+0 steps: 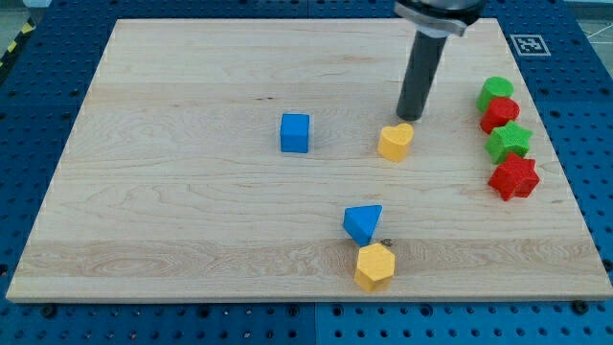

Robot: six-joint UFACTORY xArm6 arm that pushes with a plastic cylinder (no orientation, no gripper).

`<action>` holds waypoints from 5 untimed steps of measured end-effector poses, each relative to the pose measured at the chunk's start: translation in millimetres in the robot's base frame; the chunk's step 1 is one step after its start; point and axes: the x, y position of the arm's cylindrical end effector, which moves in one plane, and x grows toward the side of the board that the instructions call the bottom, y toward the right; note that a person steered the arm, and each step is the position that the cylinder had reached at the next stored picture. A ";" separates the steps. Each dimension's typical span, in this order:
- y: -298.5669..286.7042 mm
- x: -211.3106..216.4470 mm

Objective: Push the blue cube towards the blue triangle

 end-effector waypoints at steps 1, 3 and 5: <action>-26.8 3.7; -74.2 19.5; -72.5 -39.6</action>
